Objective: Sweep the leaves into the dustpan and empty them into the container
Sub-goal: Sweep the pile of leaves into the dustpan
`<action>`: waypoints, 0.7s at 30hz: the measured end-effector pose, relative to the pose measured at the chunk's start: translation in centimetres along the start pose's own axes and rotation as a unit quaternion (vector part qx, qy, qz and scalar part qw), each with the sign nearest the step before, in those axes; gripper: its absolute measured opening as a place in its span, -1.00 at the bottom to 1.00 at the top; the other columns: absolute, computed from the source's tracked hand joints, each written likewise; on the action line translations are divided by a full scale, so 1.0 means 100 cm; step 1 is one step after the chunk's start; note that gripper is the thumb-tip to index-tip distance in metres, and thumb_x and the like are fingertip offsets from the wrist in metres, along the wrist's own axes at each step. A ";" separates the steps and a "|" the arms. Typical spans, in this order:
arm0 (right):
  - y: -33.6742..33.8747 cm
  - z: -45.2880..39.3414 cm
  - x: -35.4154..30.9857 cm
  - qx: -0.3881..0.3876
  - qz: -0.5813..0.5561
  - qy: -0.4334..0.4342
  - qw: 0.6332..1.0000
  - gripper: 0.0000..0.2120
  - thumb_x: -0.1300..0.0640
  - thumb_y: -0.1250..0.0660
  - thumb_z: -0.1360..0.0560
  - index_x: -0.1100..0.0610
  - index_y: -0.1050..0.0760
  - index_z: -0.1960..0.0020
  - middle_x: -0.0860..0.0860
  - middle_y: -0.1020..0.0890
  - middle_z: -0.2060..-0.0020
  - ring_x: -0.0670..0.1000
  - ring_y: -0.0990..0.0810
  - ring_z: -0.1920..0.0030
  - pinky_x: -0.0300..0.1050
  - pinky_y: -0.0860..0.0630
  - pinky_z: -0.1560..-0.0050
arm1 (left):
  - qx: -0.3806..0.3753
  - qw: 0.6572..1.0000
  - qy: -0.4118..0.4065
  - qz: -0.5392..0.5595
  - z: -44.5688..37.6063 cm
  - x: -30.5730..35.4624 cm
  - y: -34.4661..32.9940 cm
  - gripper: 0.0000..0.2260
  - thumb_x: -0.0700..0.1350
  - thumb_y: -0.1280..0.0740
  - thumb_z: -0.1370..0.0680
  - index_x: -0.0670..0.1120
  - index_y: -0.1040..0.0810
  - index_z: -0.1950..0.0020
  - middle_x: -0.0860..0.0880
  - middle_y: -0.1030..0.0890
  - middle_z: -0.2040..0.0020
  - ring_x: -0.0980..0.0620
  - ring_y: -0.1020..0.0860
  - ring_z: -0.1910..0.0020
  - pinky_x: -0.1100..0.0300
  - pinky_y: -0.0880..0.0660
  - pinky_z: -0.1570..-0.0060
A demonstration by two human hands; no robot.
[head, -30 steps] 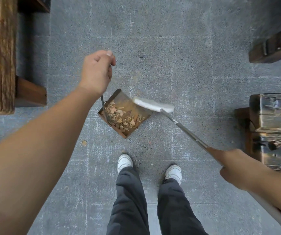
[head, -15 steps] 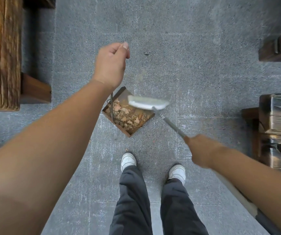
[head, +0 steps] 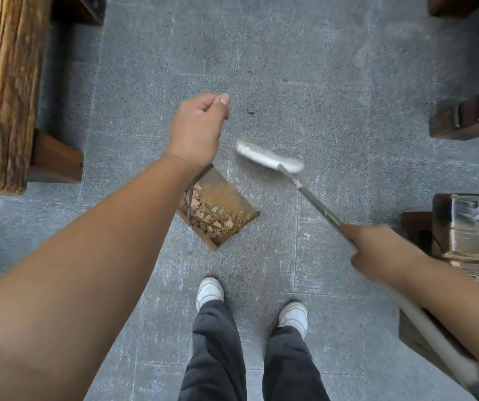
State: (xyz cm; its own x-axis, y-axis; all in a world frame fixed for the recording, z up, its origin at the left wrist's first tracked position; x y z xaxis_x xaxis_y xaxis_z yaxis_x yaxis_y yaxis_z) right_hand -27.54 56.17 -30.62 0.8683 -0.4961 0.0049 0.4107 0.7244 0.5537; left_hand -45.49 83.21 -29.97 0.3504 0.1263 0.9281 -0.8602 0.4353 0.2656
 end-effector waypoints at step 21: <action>-0.007 -0.051 -0.056 -0.013 0.041 0.055 0.998 -0.47 0.36 -0.21 -0.49 0.15 -0.32 -0.44 0.03 -0.44 0.23 -0.01 -0.50 0.30 -0.25 -0.39 0.44 | 0.060 0.997 0.008 0.053 0.001 -0.025 0.058 -0.72 0.04 -0.19 -0.47 -0.02 -0.47 0.40 0.09 -0.27 0.64 0.09 -0.21 0.60 0.24 -0.13 0.46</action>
State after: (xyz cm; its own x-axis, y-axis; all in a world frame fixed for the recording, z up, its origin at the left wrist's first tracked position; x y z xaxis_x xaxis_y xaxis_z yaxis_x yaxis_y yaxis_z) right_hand -31.24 60.85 -35.31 0.9243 -0.3792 -0.0428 0.3422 0.7740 0.5327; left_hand -51.38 85.34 -30.76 0.2606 0.1807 0.9484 -0.9305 0.3087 0.1969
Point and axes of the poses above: each hand's wrist, its own z-axis away from the middle knuckle, its own y-axis out of the back of the hand, x = y × z, the point moved 5 cm from there along -z, towards the middle knuckle
